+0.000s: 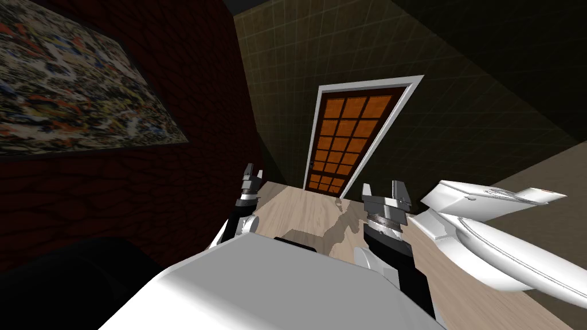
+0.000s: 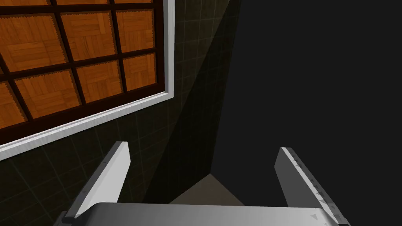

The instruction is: Pull the door open

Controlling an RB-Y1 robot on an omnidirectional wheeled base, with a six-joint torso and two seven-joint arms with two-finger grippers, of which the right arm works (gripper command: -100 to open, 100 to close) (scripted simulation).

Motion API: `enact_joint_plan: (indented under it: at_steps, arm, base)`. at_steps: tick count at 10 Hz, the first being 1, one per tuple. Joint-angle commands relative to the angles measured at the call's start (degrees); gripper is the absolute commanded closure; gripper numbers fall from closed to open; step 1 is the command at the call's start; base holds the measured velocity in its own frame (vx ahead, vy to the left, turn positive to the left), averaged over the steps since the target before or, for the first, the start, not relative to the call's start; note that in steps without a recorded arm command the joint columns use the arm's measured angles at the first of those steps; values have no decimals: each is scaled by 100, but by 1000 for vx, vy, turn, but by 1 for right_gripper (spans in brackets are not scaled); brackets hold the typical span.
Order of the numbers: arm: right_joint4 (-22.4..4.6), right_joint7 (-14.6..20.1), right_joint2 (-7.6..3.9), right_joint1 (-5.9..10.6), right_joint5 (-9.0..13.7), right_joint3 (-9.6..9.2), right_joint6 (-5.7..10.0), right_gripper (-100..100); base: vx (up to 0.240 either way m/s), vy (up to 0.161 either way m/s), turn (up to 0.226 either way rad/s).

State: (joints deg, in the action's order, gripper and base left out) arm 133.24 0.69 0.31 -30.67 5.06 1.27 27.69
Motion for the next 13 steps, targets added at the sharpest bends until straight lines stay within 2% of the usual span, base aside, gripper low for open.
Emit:
enact_joint_plan:
  at_steps: [1,8,11,13]
  arm:
    - [-165,135,-56,51,57,11,41,-100]
    - [-940,773,-249,293,324,62,232,-100]
    - [-1451,1192,-342,451,501,96,358,-100]
    - [-1687,1387,-375,525,582,111,416,-100]
  base:
    - [58,-11,54]
    - [108,1,72]
    - [116,-5,94]
    - [117,-1,86]
